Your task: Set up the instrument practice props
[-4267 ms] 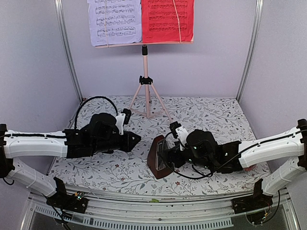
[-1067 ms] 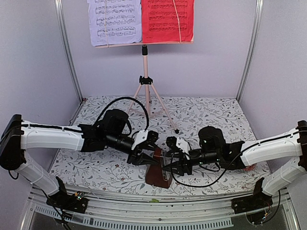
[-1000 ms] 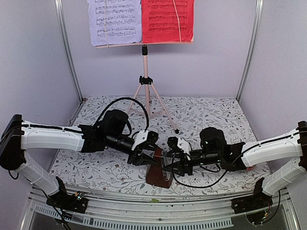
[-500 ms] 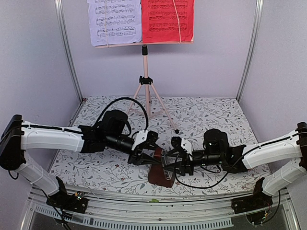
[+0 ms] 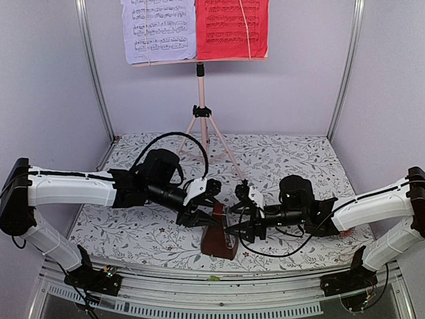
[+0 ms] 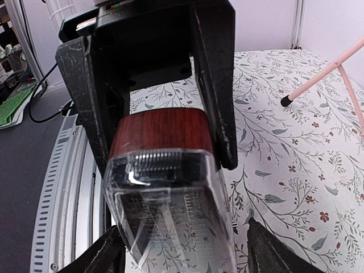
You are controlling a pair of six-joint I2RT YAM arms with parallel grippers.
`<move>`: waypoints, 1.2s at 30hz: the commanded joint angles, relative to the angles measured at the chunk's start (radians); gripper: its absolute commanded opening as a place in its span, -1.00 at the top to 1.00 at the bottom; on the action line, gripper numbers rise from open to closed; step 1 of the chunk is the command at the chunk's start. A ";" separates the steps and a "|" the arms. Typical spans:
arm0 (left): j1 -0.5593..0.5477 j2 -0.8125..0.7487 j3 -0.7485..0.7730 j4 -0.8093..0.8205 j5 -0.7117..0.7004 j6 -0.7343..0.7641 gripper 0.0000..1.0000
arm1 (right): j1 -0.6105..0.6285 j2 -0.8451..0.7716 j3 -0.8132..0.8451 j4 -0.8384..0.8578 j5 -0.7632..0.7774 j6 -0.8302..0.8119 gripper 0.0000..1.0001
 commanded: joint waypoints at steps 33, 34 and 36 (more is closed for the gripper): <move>0.027 -0.003 -0.034 -0.035 -0.071 0.010 1.00 | -0.028 -0.041 -0.075 0.095 -0.036 0.036 0.70; 0.027 -0.004 -0.034 -0.036 -0.072 0.010 1.00 | -0.029 -0.042 -0.075 0.102 -0.035 0.035 0.70; 0.027 -0.006 -0.034 -0.037 -0.073 0.008 1.00 | -0.033 -0.047 -0.075 0.104 -0.035 0.034 0.72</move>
